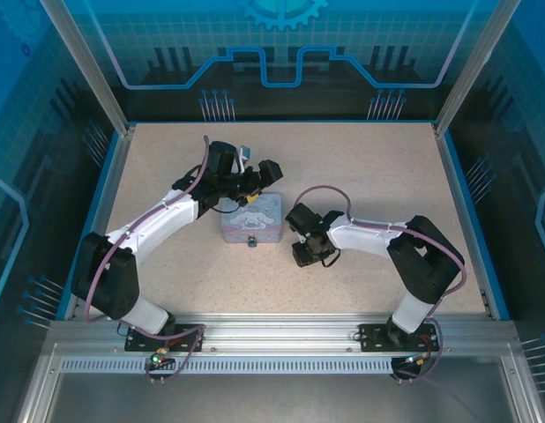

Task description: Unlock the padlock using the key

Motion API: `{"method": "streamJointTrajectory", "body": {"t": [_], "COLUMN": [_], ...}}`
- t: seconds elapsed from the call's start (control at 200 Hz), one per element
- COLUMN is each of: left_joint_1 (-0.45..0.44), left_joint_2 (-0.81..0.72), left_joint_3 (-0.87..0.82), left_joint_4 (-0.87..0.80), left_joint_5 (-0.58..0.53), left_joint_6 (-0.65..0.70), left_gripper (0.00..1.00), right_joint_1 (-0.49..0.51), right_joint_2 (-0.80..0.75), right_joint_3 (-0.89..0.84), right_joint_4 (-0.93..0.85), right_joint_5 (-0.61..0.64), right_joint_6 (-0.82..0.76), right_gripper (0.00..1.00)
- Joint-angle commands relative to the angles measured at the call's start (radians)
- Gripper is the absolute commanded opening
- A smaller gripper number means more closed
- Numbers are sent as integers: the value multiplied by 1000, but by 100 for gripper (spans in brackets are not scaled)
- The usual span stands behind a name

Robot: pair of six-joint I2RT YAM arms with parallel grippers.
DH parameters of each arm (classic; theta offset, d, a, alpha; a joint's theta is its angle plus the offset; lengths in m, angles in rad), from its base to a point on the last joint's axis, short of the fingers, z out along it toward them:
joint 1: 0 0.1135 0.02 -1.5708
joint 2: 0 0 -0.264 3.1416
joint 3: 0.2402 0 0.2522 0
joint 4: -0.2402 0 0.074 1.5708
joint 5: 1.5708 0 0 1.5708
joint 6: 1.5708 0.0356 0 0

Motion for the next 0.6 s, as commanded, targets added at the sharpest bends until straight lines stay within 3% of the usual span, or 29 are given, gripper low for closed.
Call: {"method": "streamJointTrajectory", "body": {"t": [0.0, 0.15, 0.285, 0.595], "left_joint_1": [9, 10, 10, 10], "left_joint_2": [-29, -28, -28, -26], "left_joint_3": [7, 4, 4, -2], "left_joint_4": [-1, 5, 8, 26], "left_joint_5": [-8, -7, -6, -1], "left_joint_6": [2, -1, -2, -16], "left_gripper": [99, 99, 99, 99], "right_joint_1": [10, 1, -10, -10], "right_joint_2": [47, 48, 13, -35], "right_joint_3": [10, 4, -7, -36], "right_joint_4": [-31, -31, -27, -30], "right_joint_5": [31, 30, 5, -2], "right_joint_6": [5, 16, 21, 33], "right_gripper": [29, 22, 31, 30]}}
